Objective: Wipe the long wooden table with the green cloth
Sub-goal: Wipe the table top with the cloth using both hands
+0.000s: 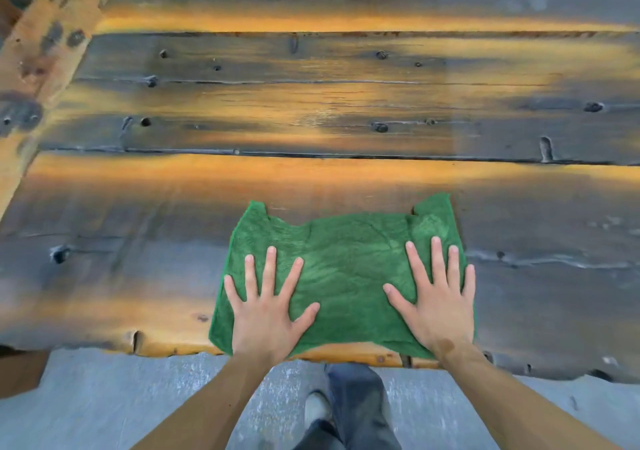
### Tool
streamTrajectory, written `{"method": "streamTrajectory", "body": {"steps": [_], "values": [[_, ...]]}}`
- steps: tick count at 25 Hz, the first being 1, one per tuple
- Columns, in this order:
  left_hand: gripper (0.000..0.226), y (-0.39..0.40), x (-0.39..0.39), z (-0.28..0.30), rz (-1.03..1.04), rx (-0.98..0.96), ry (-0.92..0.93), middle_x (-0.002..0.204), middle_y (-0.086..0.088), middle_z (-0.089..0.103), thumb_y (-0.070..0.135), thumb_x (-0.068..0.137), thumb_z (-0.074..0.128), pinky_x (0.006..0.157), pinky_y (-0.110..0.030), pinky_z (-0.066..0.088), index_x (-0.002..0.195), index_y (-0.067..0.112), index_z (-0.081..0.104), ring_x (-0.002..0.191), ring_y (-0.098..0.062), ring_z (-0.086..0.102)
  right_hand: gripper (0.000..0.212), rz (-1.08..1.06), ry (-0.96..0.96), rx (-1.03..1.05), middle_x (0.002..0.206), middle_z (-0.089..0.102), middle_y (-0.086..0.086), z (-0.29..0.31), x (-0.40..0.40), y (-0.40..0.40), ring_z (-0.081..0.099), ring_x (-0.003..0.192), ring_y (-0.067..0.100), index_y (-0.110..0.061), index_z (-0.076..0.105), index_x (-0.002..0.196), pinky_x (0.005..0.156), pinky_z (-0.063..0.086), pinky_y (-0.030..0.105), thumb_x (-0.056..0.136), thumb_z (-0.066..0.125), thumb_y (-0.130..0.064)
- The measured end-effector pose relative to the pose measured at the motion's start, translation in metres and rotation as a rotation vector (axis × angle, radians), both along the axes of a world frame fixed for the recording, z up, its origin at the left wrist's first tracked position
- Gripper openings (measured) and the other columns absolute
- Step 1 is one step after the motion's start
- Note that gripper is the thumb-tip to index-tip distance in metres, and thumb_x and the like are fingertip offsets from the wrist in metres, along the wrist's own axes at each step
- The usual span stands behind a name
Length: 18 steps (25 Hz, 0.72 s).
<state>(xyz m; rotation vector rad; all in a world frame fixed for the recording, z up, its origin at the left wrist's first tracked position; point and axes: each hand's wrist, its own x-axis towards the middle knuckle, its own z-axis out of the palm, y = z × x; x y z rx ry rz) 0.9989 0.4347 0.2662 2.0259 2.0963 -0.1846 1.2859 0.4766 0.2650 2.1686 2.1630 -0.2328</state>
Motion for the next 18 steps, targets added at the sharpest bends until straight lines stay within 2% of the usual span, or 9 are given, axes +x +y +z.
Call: {"method": "streamTrajectory", "body": {"steps": [5,7,11,12,15,18], "values": [[0.078,-0.056,0.013,0.006,0.021,-0.059,-0.015,0.171,-0.006,0.006,0.081,0.093,0.019,0.110,-0.079,0.016,0.160,0.043,0.012,0.154,-0.046,0.006,0.083,-0.068,0.036,-0.041,0.168,0.013,0.004,0.003,0.012,-0.074,0.013,0.154,0.033,-0.039,0.020,0.159,0.121,0.015,0.057,0.088,0.018,-0.082],[0.077,-0.066,0.025,0.009,-0.038,-0.088,0.002,0.171,-0.005,0.009,0.081,0.093,0.023,0.109,-0.080,0.018,0.160,0.045,0.012,0.153,-0.047,0.009,0.084,-0.177,0.050,-0.062,0.169,0.009,0.002,0.005,0.023,-0.093,0.009,0.154,0.031,-0.043,0.010,0.159,0.122,0.011,0.055,0.086,0.013,-0.086],[0.076,-0.069,0.052,0.012,-0.099,-0.126,0.002,0.171,-0.003,0.010,0.082,0.092,0.027,0.106,-0.083,0.018,0.158,0.048,0.015,0.152,-0.049,0.011,0.087,-0.347,0.069,-0.153,0.167,-0.018,0.000,0.008,0.043,-0.106,-0.018,0.153,0.026,-0.050,-0.022,0.151,0.123,-0.006,0.050,0.077,-0.003,-0.091],[0.076,-0.065,0.059,0.012,-0.080,-0.128,-0.007,0.171,-0.003,0.010,0.083,0.091,0.027,0.105,-0.083,0.017,0.158,0.049,0.015,0.152,-0.049,0.010,0.088,-0.354,0.069,-0.148,0.166,-0.019,0.002,0.008,0.049,-0.103,-0.019,0.153,0.027,-0.049,-0.024,0.151,0.123,-0.006,0.050,0.076,-0.004,-0.091],[0.077,-0.043,0.071,0.009,-0.079,-0.113,-0.008,0.171,-0.001,0.010,0.086,0.089,0.026,0.105,-0.083,0.017,0.157,0.050,0.017,0.152,-0.049,0.011,0.093,-0.361,0.060,-0.093,0.168,-0.007,0.007,0.005,0.058,-0.072,-0.008,0.154,0.032,-0.043,-0.013,0.156,0.124,0.001,0.051,0.078,-0.001,-0.092],[0.078,0.010,0.088,0.006,-0.043,-0.096,-0.005,0.171,-0.001,0.009,0.087,0.089,0.023,0.106,-0.083,0.015,0.157,0.051,0.014,0.152,-0.049,0.010,0.093,-0.373,0.073,-0.085,0.167,-0.009,0.006,0.003,0.067,-0.021,-0.007,0.154,0.032,-0.043,-0.012,0.155,0.123,0.000,0.052,0.077,-0.002,-0.092]]}}
